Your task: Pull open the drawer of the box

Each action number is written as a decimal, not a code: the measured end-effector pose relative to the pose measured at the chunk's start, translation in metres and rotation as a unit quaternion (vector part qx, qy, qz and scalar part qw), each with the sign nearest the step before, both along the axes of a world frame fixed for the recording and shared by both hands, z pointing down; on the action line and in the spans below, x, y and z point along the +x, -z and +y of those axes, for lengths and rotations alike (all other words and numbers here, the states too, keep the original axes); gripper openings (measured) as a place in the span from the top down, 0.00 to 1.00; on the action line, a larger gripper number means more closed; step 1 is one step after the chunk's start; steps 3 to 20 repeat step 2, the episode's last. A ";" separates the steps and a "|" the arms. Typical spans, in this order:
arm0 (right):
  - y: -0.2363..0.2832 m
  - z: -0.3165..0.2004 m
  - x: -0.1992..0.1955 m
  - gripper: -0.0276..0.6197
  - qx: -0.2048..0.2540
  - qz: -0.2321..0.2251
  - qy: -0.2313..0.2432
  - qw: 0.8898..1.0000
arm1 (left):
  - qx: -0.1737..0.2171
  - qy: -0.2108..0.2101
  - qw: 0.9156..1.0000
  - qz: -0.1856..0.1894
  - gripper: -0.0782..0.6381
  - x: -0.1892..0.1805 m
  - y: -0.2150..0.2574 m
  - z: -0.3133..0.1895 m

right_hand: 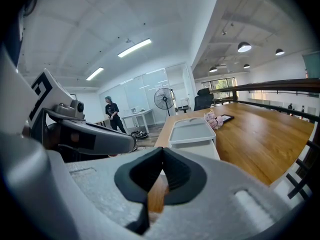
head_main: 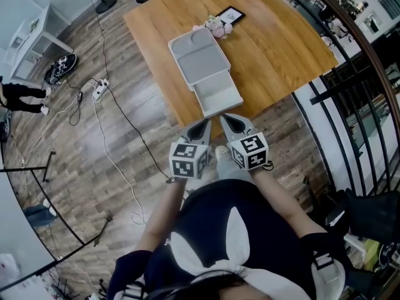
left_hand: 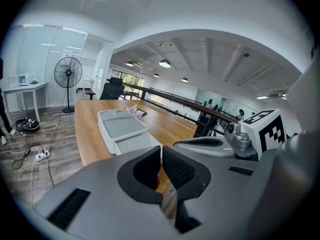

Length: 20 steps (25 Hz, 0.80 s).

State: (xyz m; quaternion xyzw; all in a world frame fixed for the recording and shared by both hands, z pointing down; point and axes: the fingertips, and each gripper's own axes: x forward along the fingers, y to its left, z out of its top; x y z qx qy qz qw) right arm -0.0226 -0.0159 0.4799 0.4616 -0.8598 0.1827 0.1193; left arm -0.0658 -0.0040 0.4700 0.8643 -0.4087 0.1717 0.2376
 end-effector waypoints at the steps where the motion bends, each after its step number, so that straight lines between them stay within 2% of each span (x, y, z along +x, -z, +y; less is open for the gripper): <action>1: 0.000 0.001 0.000 0.96 0.000 0.001 0.000 1.000 | 0.000 0.000 1.000 0.000 0.85 0.001 0.000 0.001; 20: 0.000 0.002 0.001 0.96 -0.001 0.001 0.001 1.000 | -0.001 0.000 1.000 0.000 0.85 0.001 0.000 0.002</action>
